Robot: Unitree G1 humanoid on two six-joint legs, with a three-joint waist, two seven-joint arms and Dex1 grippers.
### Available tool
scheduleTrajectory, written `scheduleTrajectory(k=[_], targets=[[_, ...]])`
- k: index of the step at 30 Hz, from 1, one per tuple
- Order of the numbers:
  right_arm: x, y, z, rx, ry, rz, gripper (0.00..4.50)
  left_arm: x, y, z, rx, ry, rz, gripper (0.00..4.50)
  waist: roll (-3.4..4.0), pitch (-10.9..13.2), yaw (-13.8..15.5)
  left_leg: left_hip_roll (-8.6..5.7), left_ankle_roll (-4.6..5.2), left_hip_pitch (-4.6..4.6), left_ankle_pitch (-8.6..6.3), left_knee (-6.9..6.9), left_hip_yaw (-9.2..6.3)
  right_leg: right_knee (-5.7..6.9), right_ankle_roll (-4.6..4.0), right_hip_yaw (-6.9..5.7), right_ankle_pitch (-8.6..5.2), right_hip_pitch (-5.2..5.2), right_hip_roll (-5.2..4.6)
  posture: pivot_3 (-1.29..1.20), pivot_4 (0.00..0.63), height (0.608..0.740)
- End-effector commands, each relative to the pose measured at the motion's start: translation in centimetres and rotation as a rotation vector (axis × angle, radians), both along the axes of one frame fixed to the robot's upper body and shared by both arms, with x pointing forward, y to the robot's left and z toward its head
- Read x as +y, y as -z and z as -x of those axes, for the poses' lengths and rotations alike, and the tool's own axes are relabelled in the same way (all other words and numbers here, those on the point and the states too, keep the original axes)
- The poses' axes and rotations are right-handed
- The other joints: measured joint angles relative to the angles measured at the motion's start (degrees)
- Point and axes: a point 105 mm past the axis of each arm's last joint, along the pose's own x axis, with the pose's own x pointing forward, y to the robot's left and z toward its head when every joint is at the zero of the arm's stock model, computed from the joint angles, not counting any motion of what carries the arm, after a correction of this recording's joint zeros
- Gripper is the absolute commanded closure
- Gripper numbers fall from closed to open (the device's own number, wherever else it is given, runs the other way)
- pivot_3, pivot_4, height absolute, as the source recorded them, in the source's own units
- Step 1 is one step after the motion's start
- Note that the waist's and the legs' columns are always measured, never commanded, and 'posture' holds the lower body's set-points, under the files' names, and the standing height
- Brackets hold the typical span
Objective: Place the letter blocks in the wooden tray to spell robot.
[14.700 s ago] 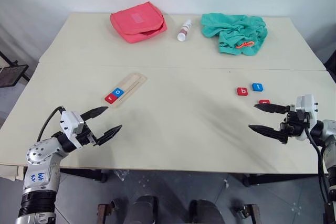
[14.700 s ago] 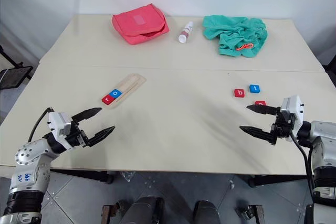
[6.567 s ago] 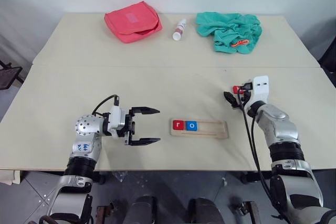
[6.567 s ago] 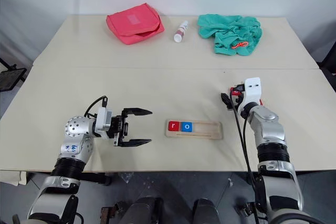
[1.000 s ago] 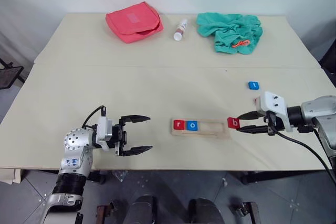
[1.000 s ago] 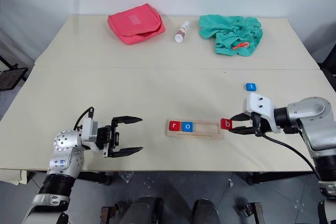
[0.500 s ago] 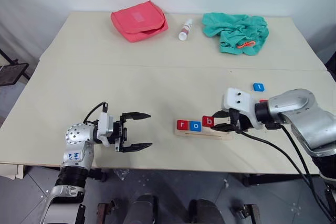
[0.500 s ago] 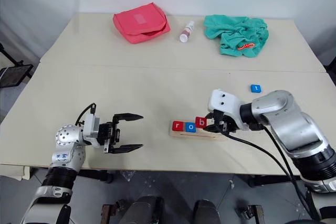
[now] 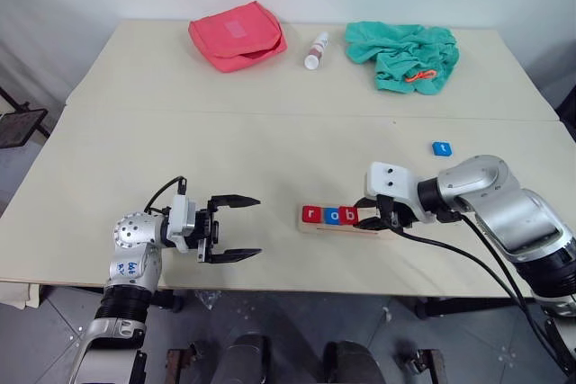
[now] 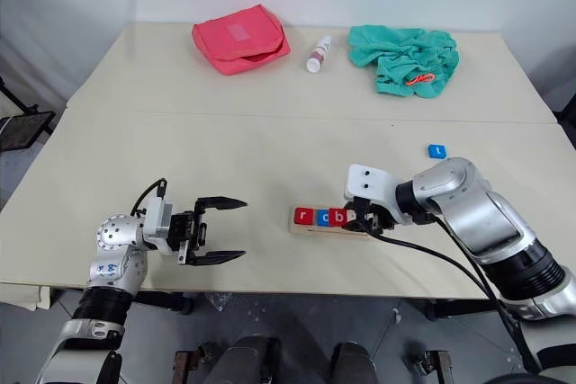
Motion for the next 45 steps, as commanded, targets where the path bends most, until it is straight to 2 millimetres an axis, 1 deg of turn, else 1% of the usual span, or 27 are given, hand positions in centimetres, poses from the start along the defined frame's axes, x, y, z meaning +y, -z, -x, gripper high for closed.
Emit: scheduleTrajectory(k=[1,9,11,12,15,17,18,23,26,28,30,35,37,40,44,45], targets=[[0.0,-0.6,-0.3,-0.036,-0.022,0.017,3.02,0.1,-0.7,0.3,-0.036,-0.001,0.005,0.00,0.00,0.0,0.0,0.00,0.00,0.00,0.00,0.00,0.00,0.00,0.00,0.00,0.00,0.00,0.00,0.00,0.150,0.740],[-0.4,-0.1,-0.8,-0.040,-0.014,0.035,3.02,0.0,-0.8,0.3,-0.039,-0.007,0.011,0.00,0.00,0.0,0.0,0.00,0.00,0.00,0.00,0.00,0.01,0.00,0.00,0.00,0.00,0.00,0.00,0.00,0.150,0.740],[-0.3,-0.1,-0.9,-0.041,-0.014,0.034,2.26,0.0,-0.8,0.3,-0.040,-0.009,0.012,0.00,0.00,0.0,0.0,0.00,0.00,0.00,0.00,0.00,0.01,0.00,0.00,0.00,0.00,-0.01,0.00,0.00,0.150,0.740],[-0.3,-0.2,-0.8,-0.043,-0.013,0.034,1.99,0.0,-0.8,0.3,-0.042,-0.009,0.012,0.00,0.00,0.0,0.0,0.00,0.00,0.00,0.00,0.00,0.01,0.00,0.00,0.00,0.00,-0.01,0.00,0.00,0.150,0.740],[-0.3,-0.2,-0.7,-0.046,-0.014,0.035,0.91,-0.1,-0.8,0.3,-0.043,-0.011,0.013,0.00,0.00,0.0,0.0,0.00,0.00,0.00,0.00,0.00,0.01,0.00,0.00,0.00,0.00,0.00,0.00,0.00,0.150,0.740],[-0.2,-0.8,-0.4,-0.056,-0.018,0.019,0.23,-0.1,-0.9,0.2,-0.044,-0.011,0.014,0.00,0.00,0.0,0.0,0.00,0.00,0.00,0.00,0.00,0.01,0.00,0.00,0.00,0.00,-0.01,0.00,0.00,0.150,0.740],[-0.1,-0.9,-0.3,-0.061,-0.019,0.014,0.03,-0.2,-0.9,0.1,-0.044,-0.011,0.014,0.00,0.00,0.0,0.0,0.00,0.00,0.00,0.00,0.00,0.01,0.00,0.00,0.00,0.00,-0.01,0.00,0.00,0.150,0.740],[-0.6,-1.6,0.6,-0.048,0.001,-0.024,0.03,-0.2,-1.0,-0.1,-0.047,-0.011,0.016,0.00,0.00,0.0,0.2,0.00,0.00,-0.01,0.00,0.00,0.00,0.00,0.00,0.00,0.00,0.00,0.00,0.00,0.150,0.740],[-1.9,-1.3,1.7,-0.007,0.039,-0.029,0.03,-0.2,-1.0,-0.2,-0.046,-0.012,0.015,0.00,-0.01,0.0,0.4,-0.02,0.00,-0.01,0.00,0.01,-0.04,0.00,0.00,-0.01,0.00,0.02,-0.01,0.00,0.150,0.740],[-2.6,-0.8,1.7,-0.002,0.067,-0.019,0.03,-0.1,-1.0,-0.3,-0.046,-0.013,0.015,0.00,-0.01,0.0,0.2,-0.03,0.01,-0.01,0.00,0.01,-0.04,-0.01,0.00,-0.01,0.00,0.03,-0.01,0.00,0.150,0.740],[-2.8,-0.5,1.5,-0.010,0.080,-0.023,0.03,-0.1,-1.0,-0.3,-0.044,-0.013,0.016,0.00,-0.01,0.0,0.1,-0.01,0.00,0.00,0.00,0.00,0.01,-0.02,0.00,0.00,0.00,0.02,-0.01,0.00,0.150,0.740],[-2.7,0.1,1.0,-0.012,0.098,-0.052,0.03,0.1,-0.9,-0.1,-0.043,-0.014,0.012,0.00,-0.01,0.0,-0.3,0.04,-0.01,0.02,0.00,-0.03,0.05,-0.02,0.00,0.00,0.00,0.00,0.02,0.00,0.150,0.740],[-2.4,0.0,0.9,-0.016,0.093,-0.075,0.03,0.2,-1.0,0.0,-0.044,-0.016,0.010,0.00,-0.01,0.0,-0.3,0.04,-0.01,0.02,0.00,-0.03,0.04,-0.02,0.00,0.00,0.00,0.00,0.01,0.00,0.150,0.740],[-2.1,-0.4,1.1,-0.007,0.075,-0.093,0.67,0.3,-1.0,0.0,-0.045,-0.022,0.007,0.00,-0.01,0.0,-0.1,0.03,-0.01,0.01,0.00,-0.02,0.04,-0.02,0.00,0.01,0.00,0.01,0.01,0.00,0.150,0.740],[-2.2,-0.4,0.9,-0.003,0.088,-0.091,2.08,0.4,-1.0,0.1,-0.046,-0.026,0.005,0.00,-0.02,0.0,0.1,0.01,0.00,0.01,0.00,0.00,0.03,-0.02,0.00,0.01,0.00,0.02,0.00,0.00,0.150,0.740],[-2.4,-0.2,0.5,-0.007,0.100,-0.081,2.39,0.4,-1.0,0.1,-0.046,-0.027,0.006,0.00,-0.02,0.0,0.1,0.01,0.00,0.01,0.00,0.00,0.03,-0.02,0.00,0.01,0.00,0.02,-0.01,0.00,0.150,0.740]])
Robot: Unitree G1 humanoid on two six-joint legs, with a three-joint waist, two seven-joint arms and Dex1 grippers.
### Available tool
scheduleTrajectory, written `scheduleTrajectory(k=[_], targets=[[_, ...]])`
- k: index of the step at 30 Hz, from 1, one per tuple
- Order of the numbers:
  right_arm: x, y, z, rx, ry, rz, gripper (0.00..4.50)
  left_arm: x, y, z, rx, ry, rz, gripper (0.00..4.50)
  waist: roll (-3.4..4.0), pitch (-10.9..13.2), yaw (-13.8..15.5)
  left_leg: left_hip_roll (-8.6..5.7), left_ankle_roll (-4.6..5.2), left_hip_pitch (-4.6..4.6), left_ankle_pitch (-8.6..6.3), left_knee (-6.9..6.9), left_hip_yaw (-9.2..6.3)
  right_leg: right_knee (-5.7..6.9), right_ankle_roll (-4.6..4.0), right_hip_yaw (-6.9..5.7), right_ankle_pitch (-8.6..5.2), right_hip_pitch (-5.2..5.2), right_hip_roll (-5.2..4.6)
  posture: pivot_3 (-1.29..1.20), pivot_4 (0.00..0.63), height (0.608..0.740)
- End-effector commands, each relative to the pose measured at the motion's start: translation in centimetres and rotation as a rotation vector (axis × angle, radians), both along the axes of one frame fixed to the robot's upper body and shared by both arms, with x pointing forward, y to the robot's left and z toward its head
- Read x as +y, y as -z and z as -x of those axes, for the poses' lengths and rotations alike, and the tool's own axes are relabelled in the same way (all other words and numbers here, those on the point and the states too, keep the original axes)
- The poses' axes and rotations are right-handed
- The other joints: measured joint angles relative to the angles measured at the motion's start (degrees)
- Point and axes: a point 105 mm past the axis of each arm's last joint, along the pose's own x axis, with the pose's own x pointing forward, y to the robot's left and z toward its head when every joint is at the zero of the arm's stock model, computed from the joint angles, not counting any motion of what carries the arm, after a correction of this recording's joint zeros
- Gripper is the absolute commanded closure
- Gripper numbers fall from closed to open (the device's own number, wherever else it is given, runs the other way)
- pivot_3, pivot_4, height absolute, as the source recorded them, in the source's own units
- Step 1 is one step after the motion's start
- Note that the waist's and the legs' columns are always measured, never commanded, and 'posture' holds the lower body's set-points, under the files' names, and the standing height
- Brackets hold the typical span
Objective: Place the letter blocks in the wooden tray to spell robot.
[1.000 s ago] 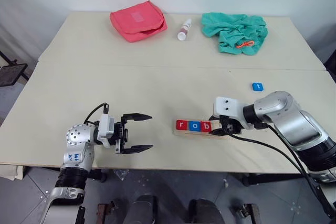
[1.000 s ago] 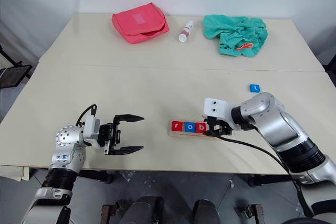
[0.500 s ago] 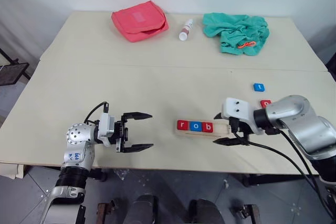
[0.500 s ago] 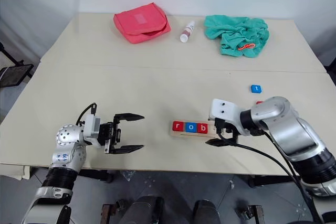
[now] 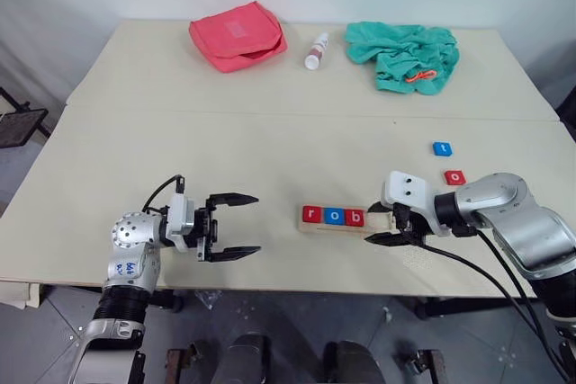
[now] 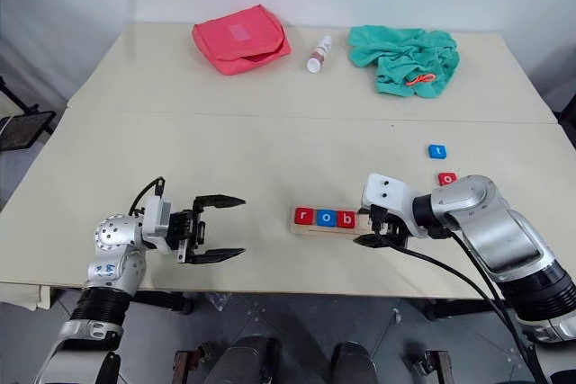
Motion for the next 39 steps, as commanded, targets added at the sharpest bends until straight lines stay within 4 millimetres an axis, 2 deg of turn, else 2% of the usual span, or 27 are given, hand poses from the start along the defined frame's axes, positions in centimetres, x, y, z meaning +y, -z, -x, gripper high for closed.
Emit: scheduleTrajectory(k=[1,6,13,22,29,34,37,39], targets=[[-0.3,-0.9,-0.8,-0.047,0.017,0.001,2.80,0.2,-0.7,0.3,-0.040,-0.003,0.001,0.00,0.00,0.0,0.0,0.00,0.00,0.00,0.00,0.00,0.00,0.00,0.00,0.00,0.00,0.00,0.00,0.00,0.150,0.740],[-0.6,-0.1,-1.5,-0.040,0.033,0.022,4.49,0.2,-0.7,0.4,-0.040,-0.008,0.001,0.00,0.00,0.0,-0.1,0.00,0.00,0.00,0.00,-0.01,0.00,0.00,0.00,0.00,0.00,-0.01,0.00,0.00,0.150,0.740],[-0.1,0.8,-2.0,-0.035,0.024,0.023,4.49,0.3,-0.8,0.4,-0.041,-0.012,0.000,0.00,0.00,0.0,-0.1,0.01,0.00,0.00,0.00,-0.01,0.01,0.00,0.00,-0.01,0.00,-0.01,0.00,0.00,0.150,0.740],[1.5,1.1,-2.4,-0.036,0.003,-0.026,4.49,0.3,-0.8,0.4,-0.043,-0.016,-0.002,0.00,0.00,0.0,-0.1,0.01,0.00,0.01,0.00,-0.01,0.00,0.01,0.00,-0.01,0.00,-0.01,0.01,0.00,0.150,0.740],[0.5,0.5,-2.6,-0.075,0.052,-0.025,4.49,0.2,-0.8,0.1,-0.041,-0.013,-0.002,0.00,0.00,0.0,-0.1,0.01,0.00,0.01,0.00,-0.01,0.00,0.01,0.00,-0.01,0.00,-0.01,0.01,0.00,0.150,0.740],[-0.8,-0.4,-1.9,-0.094,0.099,-0.025,4.49,0.2,-0.7,0.0,-0.037,-0.005,-0.003,0.00,0.00,0.0,0.1,-0.01,0.00,-0.01,0.00,-0.01,-0.03,0.01,0.00,-0.02,0.00,0.00,0.00,0.00,0.150,0.740],[-3.5,-1.9,-1.4,-0.144,0.280,-0.106,3.96,0.2,-0.6,-0.1,-0.025,0.005,-0.005,0.00,0.00,0.0,0.3,-0.02,0.00,-0.01,0.00,-0.02,-0.07,0.02,0.00,-0.05,0.00,0.01,0.00,0.00,0.150,0.740],[-5.0,-2.7,-1.4,-0.204,0.396,-0.187,3.31,0.2,-0.4,-0.2,-0.020,0.008,-0.006,0.00,-0.01,0.0,0.2,-0.03,0.00,-0.01,0.00,-0.03,-0.09,0.03,0.00,-0.07,0.00,0.02,0.00,0.00,0.150,0.740]])
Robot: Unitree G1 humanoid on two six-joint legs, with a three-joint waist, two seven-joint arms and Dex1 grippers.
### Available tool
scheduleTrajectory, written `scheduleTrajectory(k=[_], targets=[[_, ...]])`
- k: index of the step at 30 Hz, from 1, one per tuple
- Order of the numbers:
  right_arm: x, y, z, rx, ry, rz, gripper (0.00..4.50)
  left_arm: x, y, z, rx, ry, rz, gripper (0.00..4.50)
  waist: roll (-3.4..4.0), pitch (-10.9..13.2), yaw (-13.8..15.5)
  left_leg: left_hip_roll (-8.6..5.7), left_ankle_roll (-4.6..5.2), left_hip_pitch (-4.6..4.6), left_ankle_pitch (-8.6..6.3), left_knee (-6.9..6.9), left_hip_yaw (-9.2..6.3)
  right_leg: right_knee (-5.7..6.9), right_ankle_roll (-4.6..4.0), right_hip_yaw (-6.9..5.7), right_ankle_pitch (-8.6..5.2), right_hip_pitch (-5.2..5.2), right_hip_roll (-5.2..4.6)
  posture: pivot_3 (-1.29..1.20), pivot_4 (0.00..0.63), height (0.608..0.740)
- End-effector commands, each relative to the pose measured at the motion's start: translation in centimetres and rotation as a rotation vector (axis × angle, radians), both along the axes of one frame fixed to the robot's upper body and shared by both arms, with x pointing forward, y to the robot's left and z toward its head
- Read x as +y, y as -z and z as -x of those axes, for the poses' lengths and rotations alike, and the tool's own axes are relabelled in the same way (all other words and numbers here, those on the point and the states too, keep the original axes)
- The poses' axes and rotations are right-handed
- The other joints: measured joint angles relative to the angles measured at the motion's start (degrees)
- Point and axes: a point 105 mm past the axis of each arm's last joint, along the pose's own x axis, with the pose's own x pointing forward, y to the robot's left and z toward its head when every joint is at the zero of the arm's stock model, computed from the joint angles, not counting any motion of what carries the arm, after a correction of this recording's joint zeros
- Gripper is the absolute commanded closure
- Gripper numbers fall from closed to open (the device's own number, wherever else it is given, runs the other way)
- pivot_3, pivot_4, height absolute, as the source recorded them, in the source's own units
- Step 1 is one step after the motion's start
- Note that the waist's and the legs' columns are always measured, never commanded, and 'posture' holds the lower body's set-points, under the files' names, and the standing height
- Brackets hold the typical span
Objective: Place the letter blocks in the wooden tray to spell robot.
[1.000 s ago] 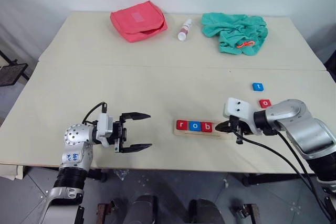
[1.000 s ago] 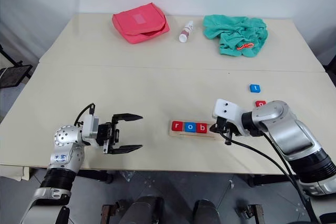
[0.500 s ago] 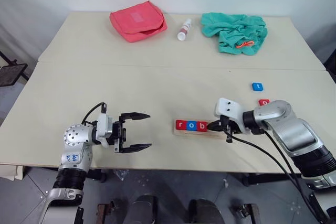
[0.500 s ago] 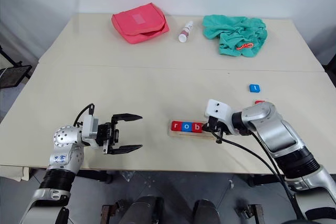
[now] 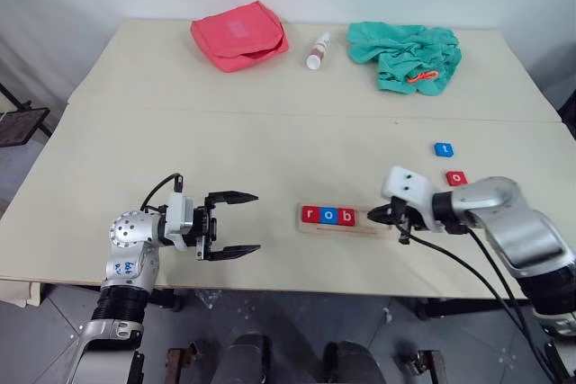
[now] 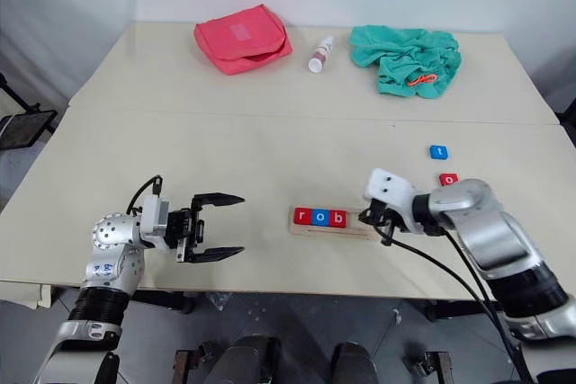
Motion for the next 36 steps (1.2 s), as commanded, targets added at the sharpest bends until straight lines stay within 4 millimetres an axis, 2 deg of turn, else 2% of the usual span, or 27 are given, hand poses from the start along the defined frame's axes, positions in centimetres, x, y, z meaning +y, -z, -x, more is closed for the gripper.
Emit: scheduleTrajectory(k=[1,8,9,10,14,19,22,36], targets=[[-2.7,-2.9,0.0,-0.145,0.186,-0.097,2.99,0.1,-0.3,-0.2,-0.017,0.007,-0.001,0.00,-0.01,0.0,0.0,0.00,0.00,-0.01,0.00,-0.01,0.02,-0.02,0.00,0.00,0.00,0.00,0.00,0.00,0.150,0.740],[-6.7,-2.3,1.5,-0.204,0.403,-0.131,0.54,0.0,-0.1,-0.3,-0.012,0.015,0.001,0.00,-0.01,0.0,-0.1,0.02,0.00,0.02,0.00,-0.04,0.07,-0.01,0.00,0.03,0.00,-0.01,0.01,0.00,0.150,0.740],[-7.8,-1.9,2.2,-0.208,0.461,-0.144,0.16,0.0,-0.1,-0.4,-0.010,0.016,0.002,0.00,0.00,0.0,-0.1,0.01,0.00,0.02,0.00,-0.04,0.09,-0.01,0.00,0.04,0.00,-0.01,0.00,0.00,0.150,0.740],[-8.6,-1.6,2.7,-0.211,0.503,-0.151,0.07,0.0,-0.1,-0.4,-0.010,0.017,0.003,0.00,0.00,0.0,0.1,0.01,0.00,0.01,0.00,-0.04,0.14,-0.02,0.00,0.06,0.00,-0.02,0.00,0.00,0.150,0.740],[-11.1,-1.0,4.0,-0.248,0.638,-0.190,0.07,-0.1,-0.1,-0.4,-0.008,0.023,0.006,0.00,0.00,0.0,0.0,0.00,0.00,0.03,0.00,-0.04,0.07,0.00,0.00,0.05,0.00,0.02,0.00,0.00,0.150,0.740],[-12.7,-1.6,4.0,-0.337,0.751,-0.267,0.07,-0.2,-0.2,-0.5,-0.008,0.027,0.007,0.00,0.01,0.0,-0.3,0.06,-0.01,0.13,0.01,-0.06,0.23,0.00,0.00,0.15,0.00,0.02,0.03,0.00,0.150,0.740],[-12.7,-2.1,3.9,-0.352,0.755,-0.319,0.07,-0.2,-0.2,-0.5,-0.010,0.029,0.008,0.00,0.02,0.0,-0.3,0.05,0.00,0.15,0.00,-0.07,0.26,0.00,0.00,0.21,0.00,0.01,0.03,0.00,0.150,0.740],[-12.7,-2.0,4.0,-0.315,0.744,-0.309,0.07,-0.2,-0.3,-0.6,-0.015,0.027,0.007,0.00,0.02,0.0,-0.1,0.03,0.01,0.14,0.00,-0.07,0.25,0.00,0.00,0.22,0.00,0.02,0.02,0.00,0.150,0.740]])
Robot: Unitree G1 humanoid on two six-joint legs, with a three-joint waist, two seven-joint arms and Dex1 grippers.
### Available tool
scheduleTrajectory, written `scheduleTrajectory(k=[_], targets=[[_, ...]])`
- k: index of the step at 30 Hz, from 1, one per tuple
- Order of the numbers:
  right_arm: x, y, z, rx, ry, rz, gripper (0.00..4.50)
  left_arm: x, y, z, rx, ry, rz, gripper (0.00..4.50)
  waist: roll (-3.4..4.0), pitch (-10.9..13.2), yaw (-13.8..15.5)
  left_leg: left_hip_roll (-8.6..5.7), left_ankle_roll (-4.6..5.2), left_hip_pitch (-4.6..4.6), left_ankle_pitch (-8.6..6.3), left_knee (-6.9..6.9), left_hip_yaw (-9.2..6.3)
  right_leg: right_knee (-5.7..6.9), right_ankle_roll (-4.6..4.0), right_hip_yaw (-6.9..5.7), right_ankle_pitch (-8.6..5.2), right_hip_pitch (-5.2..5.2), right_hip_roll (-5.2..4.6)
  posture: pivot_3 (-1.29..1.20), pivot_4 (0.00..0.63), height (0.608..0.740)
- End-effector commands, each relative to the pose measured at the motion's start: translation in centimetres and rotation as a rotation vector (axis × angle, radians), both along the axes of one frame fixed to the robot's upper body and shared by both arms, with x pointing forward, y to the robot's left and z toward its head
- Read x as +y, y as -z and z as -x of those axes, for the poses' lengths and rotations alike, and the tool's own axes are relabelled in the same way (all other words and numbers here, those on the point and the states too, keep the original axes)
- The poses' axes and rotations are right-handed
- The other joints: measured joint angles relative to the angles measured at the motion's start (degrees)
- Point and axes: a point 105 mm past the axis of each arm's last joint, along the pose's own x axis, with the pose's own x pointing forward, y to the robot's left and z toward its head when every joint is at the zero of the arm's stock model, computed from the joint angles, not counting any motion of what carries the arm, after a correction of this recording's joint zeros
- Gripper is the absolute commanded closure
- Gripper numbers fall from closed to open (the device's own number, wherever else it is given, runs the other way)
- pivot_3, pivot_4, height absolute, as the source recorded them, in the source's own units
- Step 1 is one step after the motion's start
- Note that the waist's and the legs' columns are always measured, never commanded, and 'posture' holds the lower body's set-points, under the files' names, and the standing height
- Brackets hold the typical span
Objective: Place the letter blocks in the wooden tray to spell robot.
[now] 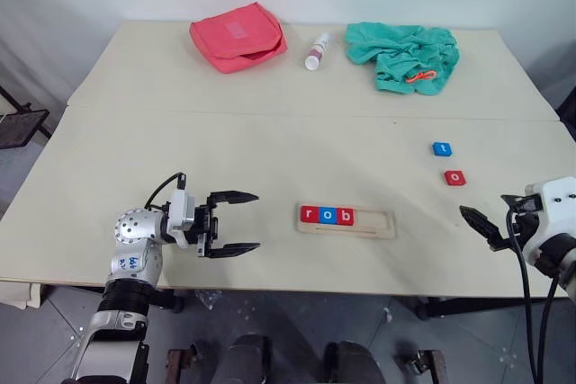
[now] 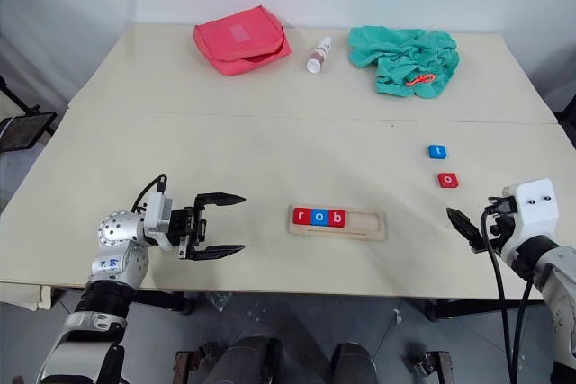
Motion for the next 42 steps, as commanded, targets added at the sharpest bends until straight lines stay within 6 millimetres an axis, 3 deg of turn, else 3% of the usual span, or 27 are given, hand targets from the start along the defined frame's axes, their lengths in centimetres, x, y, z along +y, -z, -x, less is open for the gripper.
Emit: scheduleTrajectory(k=[1,10,15,20,25,38,42], targets=[[-0.5,-1.2,0.3,-0.026,0.017,0.028,0.07,0.0,-0.6,-0.1,-0.036,0.005,0.001,0.00,0.00,0.0,0.0,0.00,0.00,0.00,0.00,0.00,0.00,0.00,0.00,0.00,0.00,0.00,0.00,0.00,0.150,0.740],[-0.2,-1.0,-0.3,-0.026,0.011,0.017,0.07,0.0,-0.8,-0.3,-0.041,0.005,-0.005,0.00,0.00,0.0,0.0,0.00,0.00,0.00,0.00,0.00,0.00,0.00,0.00,0.00,0.00,0.00,0.00,0.00,0.150,0.740],[-0.1,-1.1,-3.3,-0.049,0.024,-0.039,0.07,-0.2,-0.9,-0.4,-0.043,0.011,-0.002,0.00,0.00,0.0,-0.3,0.02,0.00,0.01,0.00,0.01,0.05,0.00,0.00,0.02,0.00,-0.02,0.01,0.00,0.150,0.740],[-0.7,-1.0,-7.5,-0.076,0.054,-0.065,0.07,-0.4,-1.0,-0.2,-0.047,0.020,0.000,0.00,0.01,0.0,-0.6,0.01,0.00,0.02,0.00,0.00,0.09,0.01,0.00,0.02,0.00,-0.04,0.00,0.00,0.150,0.740],[-0.5,0.0,-9.4,-0.064,0.044,-0.056,0.07,-0.2,-1.0,0.0,-0.052,0.007,0.002,0.00,0.01,0.0,-0.3,0.00,0.00,-0.03,0.00,-0.02,-0.01,0.08,0.00,-0.06,0.00,-0.07,-0.01,0.00,0.150,0.740],[-0.3,3.2,-10.2,-0.005,0.080,-0.079,0.07,-0.1,-0.7,0.3,-0.049,-0.020,0.013,0.00,0.01,0.0,-0.8,0.02,0.00,-0.02,0.00,-0.01,0.01,0.07,0.00,-0.07,0.00,-0.06,-0.01,0.00,0.150,0.740],[-0.2,3.7,-10.1,0.013,0.090,-0.103,1.02,-0.1,-0.7,0.3,-0.049,-0.020,0.014,0.00,0.01,0.0,-1.1,0.03,0.00,-0.02,0.00,0.00,-0.01,0.08,0.00,-0.07,0.00,-0.04,0.00,0.00,0.150,0.740]])
